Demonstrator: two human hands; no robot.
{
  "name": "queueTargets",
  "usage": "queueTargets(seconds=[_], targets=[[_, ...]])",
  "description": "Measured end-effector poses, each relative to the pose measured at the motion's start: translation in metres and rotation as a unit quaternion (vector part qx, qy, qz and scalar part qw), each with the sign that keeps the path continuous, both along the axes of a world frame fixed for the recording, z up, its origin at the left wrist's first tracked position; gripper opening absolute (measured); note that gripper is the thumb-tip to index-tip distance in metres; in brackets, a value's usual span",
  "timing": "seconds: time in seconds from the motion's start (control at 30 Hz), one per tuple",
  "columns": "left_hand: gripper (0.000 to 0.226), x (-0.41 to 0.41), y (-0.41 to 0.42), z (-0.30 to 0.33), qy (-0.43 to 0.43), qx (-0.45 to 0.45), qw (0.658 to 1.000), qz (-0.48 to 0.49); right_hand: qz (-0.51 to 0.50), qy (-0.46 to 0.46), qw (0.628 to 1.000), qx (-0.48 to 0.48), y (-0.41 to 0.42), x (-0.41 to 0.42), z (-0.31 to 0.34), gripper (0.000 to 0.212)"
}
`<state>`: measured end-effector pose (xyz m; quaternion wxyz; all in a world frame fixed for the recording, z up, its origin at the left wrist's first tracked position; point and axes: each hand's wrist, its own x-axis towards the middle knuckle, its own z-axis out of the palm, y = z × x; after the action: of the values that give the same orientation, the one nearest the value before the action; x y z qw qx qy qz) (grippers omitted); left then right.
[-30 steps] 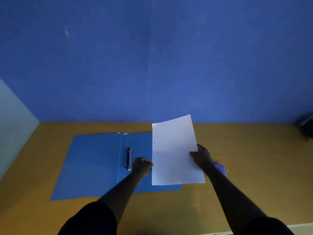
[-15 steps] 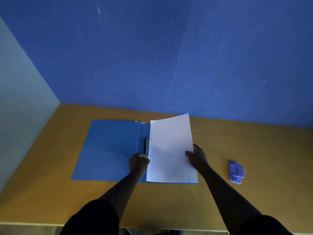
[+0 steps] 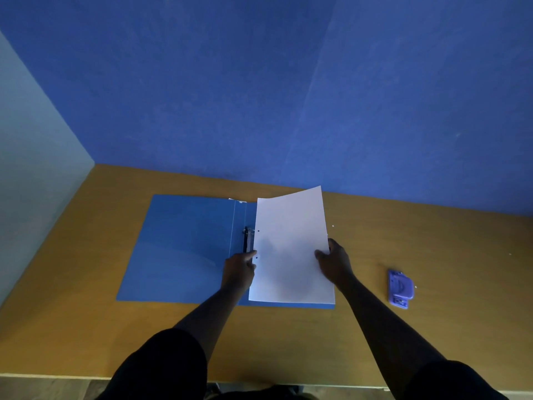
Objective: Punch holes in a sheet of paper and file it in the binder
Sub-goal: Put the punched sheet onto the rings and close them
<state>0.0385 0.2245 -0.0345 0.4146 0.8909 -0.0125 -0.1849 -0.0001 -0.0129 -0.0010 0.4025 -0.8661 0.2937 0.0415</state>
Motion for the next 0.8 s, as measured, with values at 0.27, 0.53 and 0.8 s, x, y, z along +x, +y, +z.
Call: queueTargets(seconds=[0.27,0.53,0.8], targets=[[0.042,-0.004,-0.003,-0.001,-0.02,0.01,0.999,0.029,0.011,-0.013,1.0,0.006,0.003,0.005,0.001,0.03],[0.04,-0.002,-0.004,-0.002,-0.032,0.024,0.998,0.041,0.009,-0.024,0.999,0.026,0.004,0.01,0.004,0.029],[0.039,-0.003,-0.005,-0.009,-0.017,0.02,0.998,0.062,0.021,-0.054,0.997,0.051,0.009,0.011,0.011,0.019]])
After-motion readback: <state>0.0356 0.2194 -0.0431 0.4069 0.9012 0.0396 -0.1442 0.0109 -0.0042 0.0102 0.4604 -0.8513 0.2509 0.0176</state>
